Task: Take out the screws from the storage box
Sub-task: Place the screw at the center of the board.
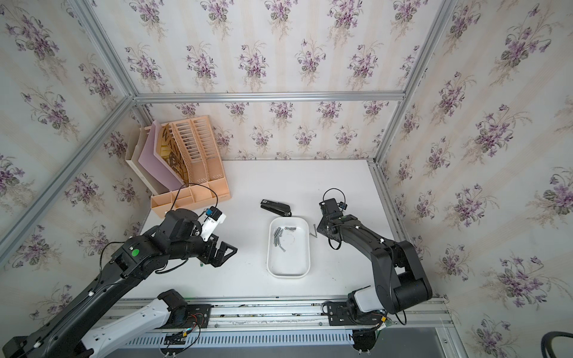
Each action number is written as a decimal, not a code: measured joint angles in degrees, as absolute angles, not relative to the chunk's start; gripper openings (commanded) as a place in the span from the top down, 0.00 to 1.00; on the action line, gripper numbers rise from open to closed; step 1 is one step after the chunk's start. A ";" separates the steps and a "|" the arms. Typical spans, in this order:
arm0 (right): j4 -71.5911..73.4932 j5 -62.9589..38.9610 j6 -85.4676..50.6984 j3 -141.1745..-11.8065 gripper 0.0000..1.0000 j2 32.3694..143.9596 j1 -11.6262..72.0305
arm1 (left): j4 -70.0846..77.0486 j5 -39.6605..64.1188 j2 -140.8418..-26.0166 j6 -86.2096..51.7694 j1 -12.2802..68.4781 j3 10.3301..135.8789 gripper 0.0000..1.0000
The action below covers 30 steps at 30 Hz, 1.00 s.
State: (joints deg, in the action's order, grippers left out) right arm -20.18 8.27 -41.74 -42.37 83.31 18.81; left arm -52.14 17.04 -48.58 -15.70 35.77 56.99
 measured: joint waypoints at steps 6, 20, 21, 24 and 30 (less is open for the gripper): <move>-18.90 5.72 -40.64 -42.68 1.00 86.28 18.79 | -52.14 16.73 -48.60 -15.90 36.05 56.93 0.01; -17.19 2.50 -40.01 -41.89 0.69 84.77 18.79 | -52.56 14.59 -48.73 -16.51 37.39 56.64 0.01; -16.86 2.57 -40.01 -41.63 0.69 83.83 18.83 | -52.49 14.52 -48.71 -16.51 37.43 56.42 0.01; -16.64 3.44 -40.01 -41.08 0.69 79.75 20.03 | -52.49 14.55 -48.51 -16.60 37.47 55.37 0.01; -16.64 10.59 -39.00 -41.82 0.64 69.12 30.61 | -51.99 16.12 -48.12 -16.75 37.85 54.65 0.01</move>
State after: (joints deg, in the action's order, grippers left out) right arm -16.64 10.59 -39.00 -41.82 69.12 30.61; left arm -51.99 16.12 -48.12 -16.75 37.85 54.65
